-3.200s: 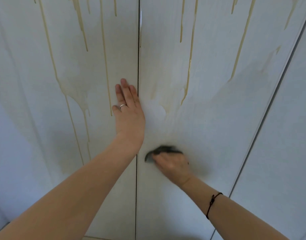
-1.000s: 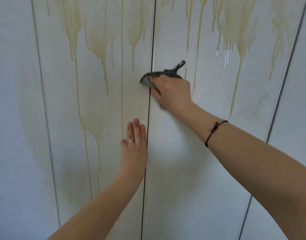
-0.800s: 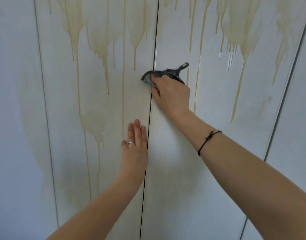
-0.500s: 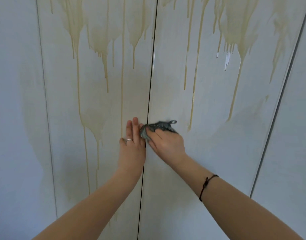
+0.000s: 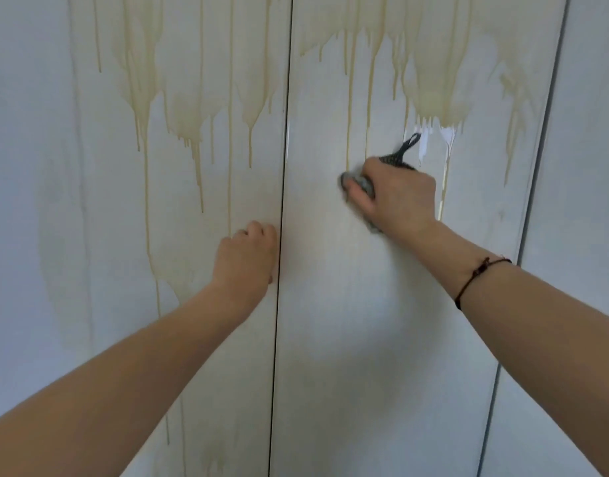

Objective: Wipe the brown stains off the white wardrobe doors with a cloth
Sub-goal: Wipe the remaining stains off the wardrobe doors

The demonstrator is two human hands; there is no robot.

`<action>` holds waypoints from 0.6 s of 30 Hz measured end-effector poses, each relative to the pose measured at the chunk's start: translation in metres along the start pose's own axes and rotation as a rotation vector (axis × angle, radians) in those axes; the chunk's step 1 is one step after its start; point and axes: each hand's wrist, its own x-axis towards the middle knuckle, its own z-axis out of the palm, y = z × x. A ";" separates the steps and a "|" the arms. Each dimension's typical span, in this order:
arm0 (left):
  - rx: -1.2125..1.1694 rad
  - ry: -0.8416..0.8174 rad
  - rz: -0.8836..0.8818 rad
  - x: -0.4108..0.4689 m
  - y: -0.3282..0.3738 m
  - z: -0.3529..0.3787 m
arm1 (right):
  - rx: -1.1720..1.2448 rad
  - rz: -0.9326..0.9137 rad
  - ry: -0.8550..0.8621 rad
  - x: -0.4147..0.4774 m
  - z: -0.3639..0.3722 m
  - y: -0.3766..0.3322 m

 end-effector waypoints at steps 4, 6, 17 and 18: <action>-0.043 -0.110 -0.044 0.028 0.004 -0.009 | -0.022 0.183 0.031 0.015 0.010 -0.008; -0.052 -0.166 -0.083 0.033 0.010 -0.011 | -0.020 0.205 0.046 0.008 0.014 -0.014; -0.181 -0.058 -0.035 0.025 -0.001 -0.010 | 0.085 -0.288 -0.058 -0.112 0.017 -0.034; -0.173 -0.038 -0.039 0.023 0.000 -0.010 | 0.072 -0.276 -0.064 -0.120 0.012 -0.027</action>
